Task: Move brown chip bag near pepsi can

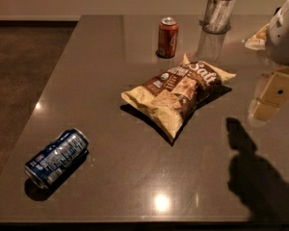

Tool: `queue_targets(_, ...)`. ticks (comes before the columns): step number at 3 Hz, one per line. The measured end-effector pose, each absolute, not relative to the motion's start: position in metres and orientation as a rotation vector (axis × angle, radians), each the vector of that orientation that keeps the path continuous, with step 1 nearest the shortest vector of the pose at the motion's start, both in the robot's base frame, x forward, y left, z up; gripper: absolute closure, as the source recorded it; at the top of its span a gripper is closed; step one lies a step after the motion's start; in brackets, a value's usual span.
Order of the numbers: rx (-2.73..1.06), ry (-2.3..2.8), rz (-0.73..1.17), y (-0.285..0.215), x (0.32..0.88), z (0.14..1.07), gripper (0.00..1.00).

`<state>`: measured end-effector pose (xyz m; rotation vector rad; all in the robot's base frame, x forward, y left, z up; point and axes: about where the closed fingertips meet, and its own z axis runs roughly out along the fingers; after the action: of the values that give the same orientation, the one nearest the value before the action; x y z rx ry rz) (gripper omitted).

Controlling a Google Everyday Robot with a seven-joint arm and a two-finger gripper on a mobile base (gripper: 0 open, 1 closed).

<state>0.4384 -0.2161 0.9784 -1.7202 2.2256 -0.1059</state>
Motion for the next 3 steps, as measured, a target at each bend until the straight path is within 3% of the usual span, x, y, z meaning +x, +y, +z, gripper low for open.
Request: queue_targets(3, -1.786, 2.147, -0.035, -0.205, 0.498, 0.954, 0.00)
